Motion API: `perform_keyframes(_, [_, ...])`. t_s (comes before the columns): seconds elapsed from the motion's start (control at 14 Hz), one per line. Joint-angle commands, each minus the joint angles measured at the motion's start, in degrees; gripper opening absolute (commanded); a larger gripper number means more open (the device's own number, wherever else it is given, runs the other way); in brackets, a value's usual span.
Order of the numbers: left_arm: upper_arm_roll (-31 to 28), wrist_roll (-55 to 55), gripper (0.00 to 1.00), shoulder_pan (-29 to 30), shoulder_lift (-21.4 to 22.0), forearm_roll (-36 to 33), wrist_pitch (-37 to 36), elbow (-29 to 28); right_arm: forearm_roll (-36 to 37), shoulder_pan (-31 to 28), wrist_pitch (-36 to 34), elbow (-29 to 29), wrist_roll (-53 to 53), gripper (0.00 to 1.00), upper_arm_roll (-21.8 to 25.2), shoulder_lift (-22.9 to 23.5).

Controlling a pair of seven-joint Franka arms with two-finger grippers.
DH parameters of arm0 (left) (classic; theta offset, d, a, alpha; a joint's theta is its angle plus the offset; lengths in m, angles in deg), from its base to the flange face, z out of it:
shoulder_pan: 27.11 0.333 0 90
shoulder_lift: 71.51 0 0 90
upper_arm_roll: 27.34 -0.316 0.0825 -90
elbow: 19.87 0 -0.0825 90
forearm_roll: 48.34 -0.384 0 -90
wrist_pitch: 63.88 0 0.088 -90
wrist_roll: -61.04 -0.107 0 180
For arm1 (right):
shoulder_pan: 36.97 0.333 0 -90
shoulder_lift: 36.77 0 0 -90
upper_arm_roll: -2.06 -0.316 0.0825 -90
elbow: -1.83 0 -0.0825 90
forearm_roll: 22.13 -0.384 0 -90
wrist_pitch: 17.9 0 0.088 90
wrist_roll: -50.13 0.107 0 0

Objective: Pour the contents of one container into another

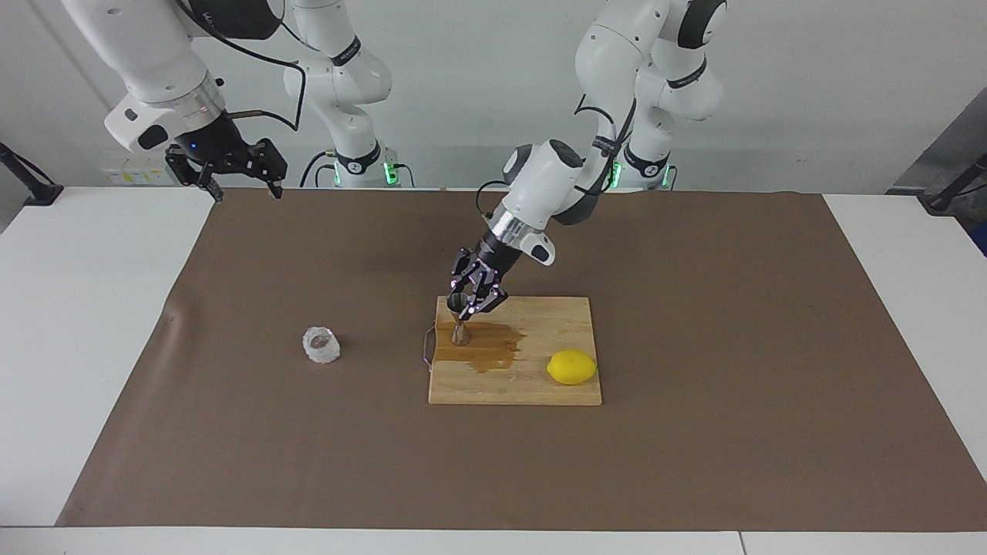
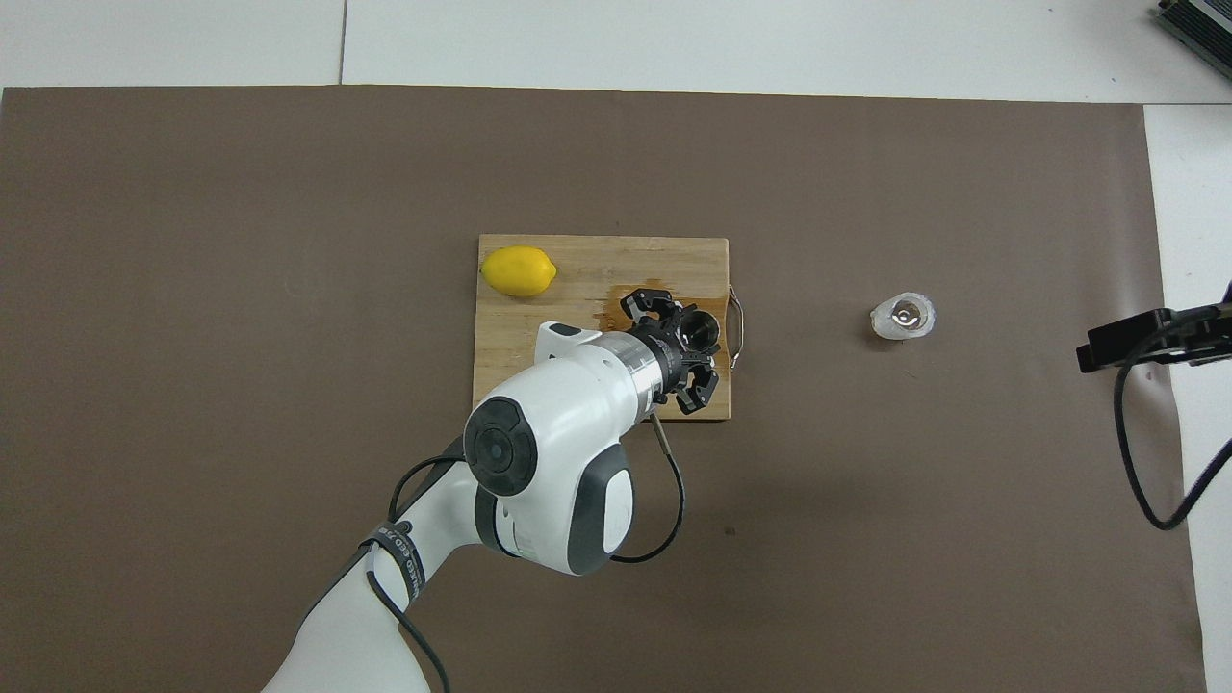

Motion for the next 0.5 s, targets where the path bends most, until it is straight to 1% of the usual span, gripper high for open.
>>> perform_keyframes(0.0, [-0.8, 1.0, 0.24, -0.9, -0.2, -2.0, 0.9, -0.4, 0.2, -0.1, -0.1, 0.1, 0.3, 1.0, 0.1, 0.0])
perform_keyframes(0.07, [-0.8, 1.0, 0.38, -0.9, -0.2, -2.0, 1.0, -0.4, 0.2, -0.1, -0.1, 0.1, 0.4, 1.0, 0.1, 0.0])
perform_keyframes(0.14, [-0.8, 0.9, 0.5, -0.9, -0.2, -2.0, 1.0, -0.4, 0.2, -0.1, -0.2, 0.1, 0.4, 1.0, 0.1, 0.0])
perform_keyframes(0.29, [-0.8, 0.9, 0.64, -0.9, -0.2, -2.0, 1.0, -0.3, 0.2, -0.1, -0.1, 0.1, 0.3, 1.0, 0.1, 0.0])
perform_keyframes(0.36, [-0.8, 0.9, 0.69, -0.9, -0.2, -2.1, 1.0, -0.2, 0.2, -0.1, -0.1, 0.1, 0.3, 1.0, 0.1, 0.0])
perform_keyframes(0.43, [-0.8, 0.9, 0.86, -0.9, -0.2, -2.1, 1.0, -0.1, 0.2, -0.1, -0.1, 0.1, 0.3, 1.0, 0.1, 0.0])
